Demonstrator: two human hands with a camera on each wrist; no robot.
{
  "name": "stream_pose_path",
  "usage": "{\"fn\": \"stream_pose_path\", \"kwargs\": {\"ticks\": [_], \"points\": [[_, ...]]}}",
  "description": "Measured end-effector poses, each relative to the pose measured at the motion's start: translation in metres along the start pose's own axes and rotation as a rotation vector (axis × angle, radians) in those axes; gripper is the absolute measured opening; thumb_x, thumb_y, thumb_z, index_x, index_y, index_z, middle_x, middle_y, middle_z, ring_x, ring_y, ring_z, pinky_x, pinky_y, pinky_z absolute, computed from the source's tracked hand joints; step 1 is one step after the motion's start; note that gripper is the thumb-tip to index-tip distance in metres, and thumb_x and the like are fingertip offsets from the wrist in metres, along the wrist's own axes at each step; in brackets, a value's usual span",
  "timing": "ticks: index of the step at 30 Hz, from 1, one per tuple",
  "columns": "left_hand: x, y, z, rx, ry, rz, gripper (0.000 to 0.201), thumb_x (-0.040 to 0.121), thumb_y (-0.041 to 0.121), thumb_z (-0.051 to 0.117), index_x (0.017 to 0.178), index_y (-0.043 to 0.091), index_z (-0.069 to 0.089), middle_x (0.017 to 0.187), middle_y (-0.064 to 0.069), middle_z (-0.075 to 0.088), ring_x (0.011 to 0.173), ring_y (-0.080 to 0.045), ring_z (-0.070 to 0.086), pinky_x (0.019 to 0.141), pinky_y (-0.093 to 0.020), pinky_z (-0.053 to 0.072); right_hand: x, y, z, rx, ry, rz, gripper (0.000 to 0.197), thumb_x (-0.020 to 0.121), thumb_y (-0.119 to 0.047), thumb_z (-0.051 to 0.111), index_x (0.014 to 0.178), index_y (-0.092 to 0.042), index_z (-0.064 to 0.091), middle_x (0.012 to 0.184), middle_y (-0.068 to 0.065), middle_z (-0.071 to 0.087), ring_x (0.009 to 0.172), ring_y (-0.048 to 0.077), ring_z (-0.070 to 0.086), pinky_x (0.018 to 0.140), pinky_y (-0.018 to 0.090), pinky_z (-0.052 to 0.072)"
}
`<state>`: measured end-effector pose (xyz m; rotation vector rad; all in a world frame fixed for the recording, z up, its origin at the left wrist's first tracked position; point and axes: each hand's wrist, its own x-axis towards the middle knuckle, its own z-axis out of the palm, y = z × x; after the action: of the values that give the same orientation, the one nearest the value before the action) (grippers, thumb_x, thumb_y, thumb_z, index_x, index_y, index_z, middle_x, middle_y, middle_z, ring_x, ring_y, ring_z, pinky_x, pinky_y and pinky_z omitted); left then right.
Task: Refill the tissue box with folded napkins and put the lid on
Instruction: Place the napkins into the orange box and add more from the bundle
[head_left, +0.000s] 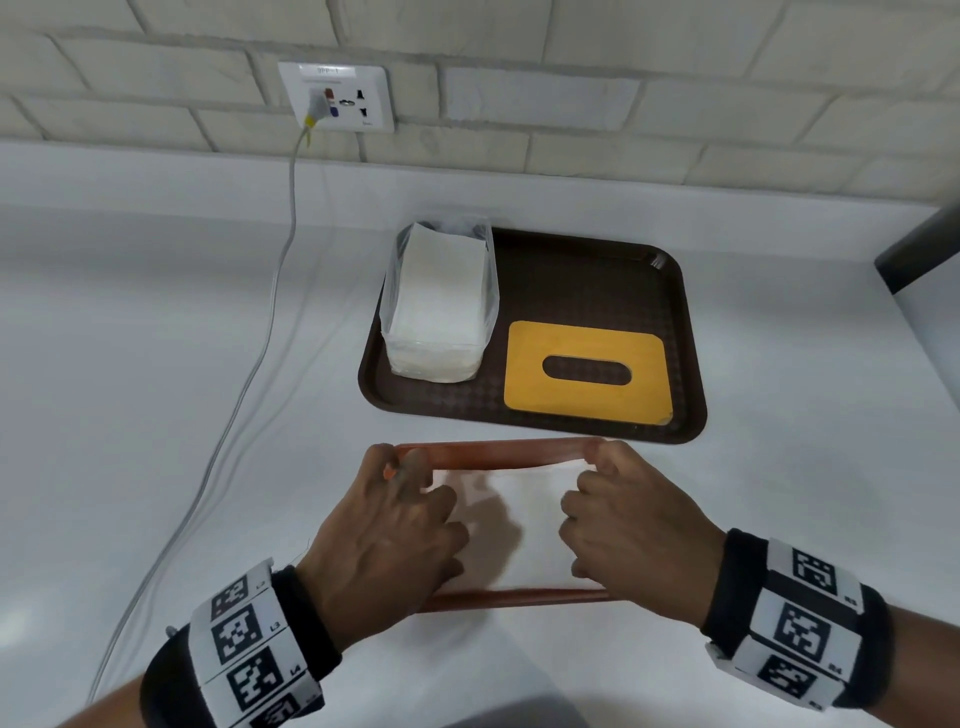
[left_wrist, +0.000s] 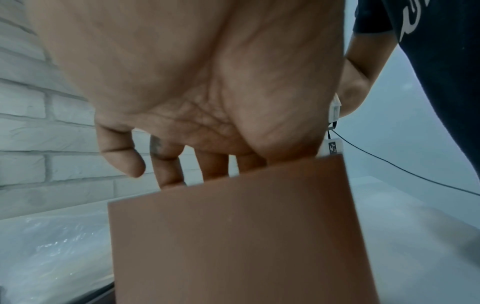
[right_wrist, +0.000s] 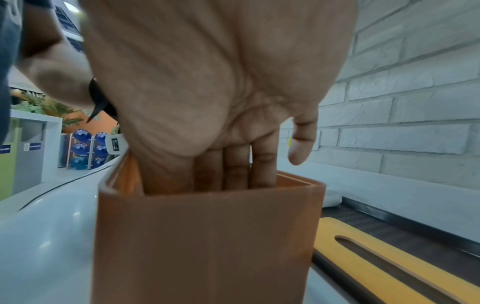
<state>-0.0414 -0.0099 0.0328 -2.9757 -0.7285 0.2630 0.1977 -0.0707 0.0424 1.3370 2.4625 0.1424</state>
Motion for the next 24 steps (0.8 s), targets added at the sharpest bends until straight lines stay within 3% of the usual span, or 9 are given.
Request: {"fn": "stream_pose_path", "kwargs": {"ticks": [5, 9, 10, 12, 13, 15, 19, 22, 24], "points": [[-0.002, -0.005, 0.005, 0.017, -0.119, -0.003, 0.041, 0.079, 0.042, 0.058, 0.045, 0.02, 0.057, 0.045, 0.009, 0.051, 0.069, -0.026, 0.048, 0.066, -0.039, 0.025, 0.002, 0.002, 0.01, 0.008, 0.018, 0.013, 0.051, 0.054, -0.024, 0.092, 0.031, -0.019, 0.047, 0.038, -0.001, 0.019, 0.045, 0.018, 0.02, 0.081, 0.048, 0.056], [0.0, -0.01, -0.006, -0.048, -0.103, -0.02, 0.041, 0.078, 0.049, 0.049, 0.049, 0.022, 0.063, 0.047, 0.01, 0.055, 0.069, -0.025, 0.053, 0.064, -0.039, 0.035, 0.002, 0.005, -0.002, 0.121, -0.074, 0.0, 0.047, 0.066, -0.039, 0.083, 0.037, -0.022, 0.051, 0.039, -0.006, 0.025, 0.046, 0.017, 0.024, 0.068, 0.039, 0.046], [0.001, -0.016, -0.015, -0.099, -0.057, -0.043, 0.041, 0.078, 0.054, 0.047, 0.055, 0.026, 0.067, 0.051, 0.012, 0.058, 0.069, -0.021, 0.055, 0.065, -0.038, 0.039, 0.003, 0.008, -0.012, 0.179, -0.084, 0.001, 0.04, 0.074, -0.046, 0.075, 0.045, -0.023, 0.058, 0.042, -0.01, 0.038, 0.047, 0.016, 0.035, 0.067, 0.036, 0.042], [0.009, -0.033, -0.037, -0.238, 0.042, -0.121, 0.042, 0.079, 0.066, 0.041, 0.072, 0.038, 0.072, 0.063, 0.019, 0.065, 0.072, -0.013, 0.06, 0.067, -0.035, 0.045, 0.012, 0.021, -0.037, 0.349, -0.125, 0.059, 0.036, 0.089, -0.059, 0.051, 0.084, -0.03, 0.073, 0.072, -0.011, 0.068, 0.071, 0.013, 0.06, 0.076, 0.036, 0.042], [0.016, -0.045, -0.049, -0.322, 0.068, -0.158, 0.045, 0.079, 0.071, 0.038, 0.08, 0.042, 0.073, 0.072, 0.022, 0.069, 0.076, -0.008, 0.063, 0.069, -0.034, 0.048, 0.018, 0.03, -0.055, 0.419, -0.143, 0.09, 0.043, 0.091, -0.063, 0.041, 0.1, -0.034, 0.071, 0.087, -0.012, 0.071, 0.083, 0.01, 0.062, 0.08, 0.036, 0.045], [0.034, -0.071, -0.07, -0.528, 0.114, -0.267, 0.05, 0.079, 0.076, 0.036, 0.089, 0.043, 0.073, 0.085, 0.027, 0.072, 0.08, 0.002, 0.065, 0.074, -0.031, 0.053, 0.033, 0.052, -0.076, 0.551, -0.024, 0.16, 0.04, 0.092, -0.062, 0.039, 0.104, -0.038, 0.069, 0.093, -0.015, 0.071, 0.085, 0.006, 0.062, 0.077, 0.034, 0.05], [0.084, -0.123, -0.074, -0.846, 0.233, -0.471, 0.026, 0.092, 0.051, 0.062, 0.096, 0.029, 0.076, 0.085, 0.019, 0.071, 0.082, -0.003, 0.067, 0.071, -0.019, 0.048, 0.086, 0.093, -0.084, 0.852, 0.232, 0.283, 0.022, 0.093, -0.041, 0.06, 0.1, -0.03, 0.077, 0.095, -0.014, 0.076, 0.086, 0.006, 0.068, 0.081, 0.031, 0.054], [0.116, -0.144, -0.065, -0.834, 0.208, -0.545, 0.021, 0.096, 0.036, 0.062, 0.109, 0.023, 0.074, 0.094, 0.009, 0.071, 0.095, -0.014, 0.066, 0.071, -0.019, 0.042, 0.134, 0.116, -0.068, 1.072, 0.205, 0.394, 0.018, 0.093, -0.025, 0.063, 0.103, -0.019, 0.078, 0.086, -0.018, 0.071, 0.081, 0.004, 0.067, 0.08, 0.023, 0.052], [0.133, -0.149, -0.057, -0.782, 0.165, -0.588, 0.026, 0.097, 0.03, 0.06, 0.118, 0.021, 0.071, 0.113, 0.002, 0.072, 0.105, -0.019, 0.064, 0.08, -0.022, 0.04, 0.157, 0.124, -0.052, 1.159, 0.167, 0.458, 0.02, 0.093, -0.02, 0.062, 0.107, -0.013, 0.076, 0.084, -0.016, 0.069, 0.075, 0.005, 0.067, 0.072, 0.019, 0.05]]}}
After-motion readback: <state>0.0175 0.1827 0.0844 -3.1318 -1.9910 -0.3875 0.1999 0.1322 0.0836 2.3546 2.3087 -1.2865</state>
